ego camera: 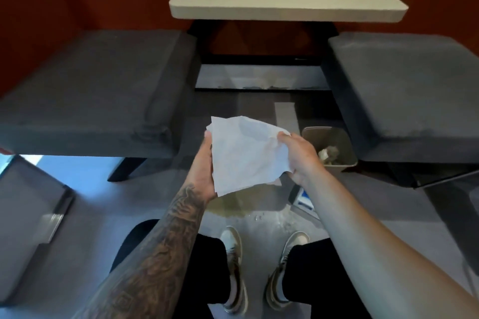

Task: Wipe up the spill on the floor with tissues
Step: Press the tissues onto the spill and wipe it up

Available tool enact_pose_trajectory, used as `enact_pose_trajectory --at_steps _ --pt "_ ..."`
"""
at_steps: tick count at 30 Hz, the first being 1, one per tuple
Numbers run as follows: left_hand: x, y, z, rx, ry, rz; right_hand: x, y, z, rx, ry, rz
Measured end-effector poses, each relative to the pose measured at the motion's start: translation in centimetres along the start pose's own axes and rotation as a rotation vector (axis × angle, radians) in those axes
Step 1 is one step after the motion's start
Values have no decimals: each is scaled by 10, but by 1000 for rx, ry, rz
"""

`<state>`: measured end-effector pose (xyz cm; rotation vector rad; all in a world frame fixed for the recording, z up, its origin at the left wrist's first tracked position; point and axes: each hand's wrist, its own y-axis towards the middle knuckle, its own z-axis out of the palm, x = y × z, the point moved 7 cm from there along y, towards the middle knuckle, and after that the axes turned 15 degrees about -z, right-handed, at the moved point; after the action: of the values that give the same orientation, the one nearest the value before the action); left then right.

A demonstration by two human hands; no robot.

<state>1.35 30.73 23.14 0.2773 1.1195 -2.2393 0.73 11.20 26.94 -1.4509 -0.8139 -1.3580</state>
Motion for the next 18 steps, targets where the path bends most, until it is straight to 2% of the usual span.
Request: enact_pose_trajectory --at_steps 6,11,13,16,18 --pt "-20 6 -39 -115 115 87 -32 8 32 94 -24 -1" --pt "-30 30 -85 -167 175 42 -95 8 65 258 182 298" --pt "-28 45 -115 -285 222 36 -124 8 71 277 199 377" --pt "-18 71 -157 -519 390 40 -176 15 64 249 63 420" --pt "-3 92 -177 -590 496 4 -211 22 51 228 -78 417"
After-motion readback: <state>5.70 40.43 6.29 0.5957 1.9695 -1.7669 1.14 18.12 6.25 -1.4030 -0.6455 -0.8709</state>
